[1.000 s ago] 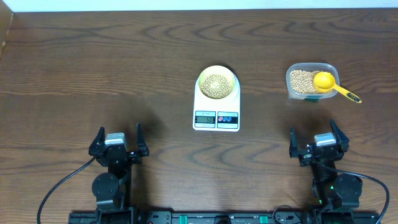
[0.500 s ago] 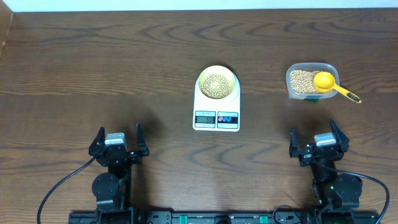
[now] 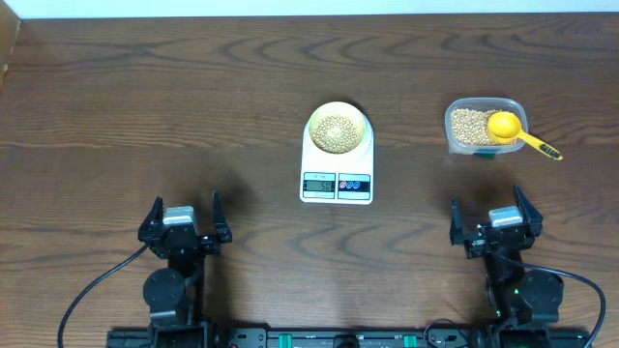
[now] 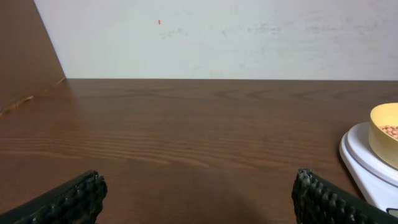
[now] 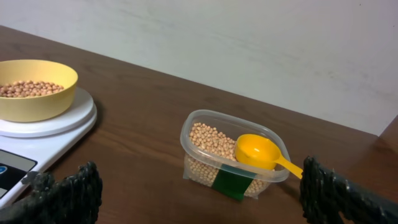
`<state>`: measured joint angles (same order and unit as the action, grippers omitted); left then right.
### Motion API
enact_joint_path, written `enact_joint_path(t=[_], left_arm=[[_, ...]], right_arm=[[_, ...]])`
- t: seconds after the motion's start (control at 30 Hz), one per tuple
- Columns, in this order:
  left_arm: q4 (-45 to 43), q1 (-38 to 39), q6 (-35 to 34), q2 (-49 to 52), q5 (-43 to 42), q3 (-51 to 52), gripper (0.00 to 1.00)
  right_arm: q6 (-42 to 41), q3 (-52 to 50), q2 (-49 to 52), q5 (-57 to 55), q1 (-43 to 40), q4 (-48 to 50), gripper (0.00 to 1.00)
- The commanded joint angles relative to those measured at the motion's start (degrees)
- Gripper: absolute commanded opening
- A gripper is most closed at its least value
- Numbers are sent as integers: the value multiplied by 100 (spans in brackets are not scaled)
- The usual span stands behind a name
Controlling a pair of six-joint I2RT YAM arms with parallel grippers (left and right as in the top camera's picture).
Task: Scoop item into bowl and weigh 50g on scale
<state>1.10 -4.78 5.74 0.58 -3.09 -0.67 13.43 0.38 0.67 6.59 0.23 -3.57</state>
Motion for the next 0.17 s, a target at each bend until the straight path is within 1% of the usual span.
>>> enact_joint_path(t=[0.0,0.13], left_arm=[[273,-24,-92,-35,-52,44,98],[273,-24,-92,-35,-52,44,97]], right_arm=[[-74,-7,-37,-4,61,-15,99],[-74,-7,-37,-4,61,-17,99]])
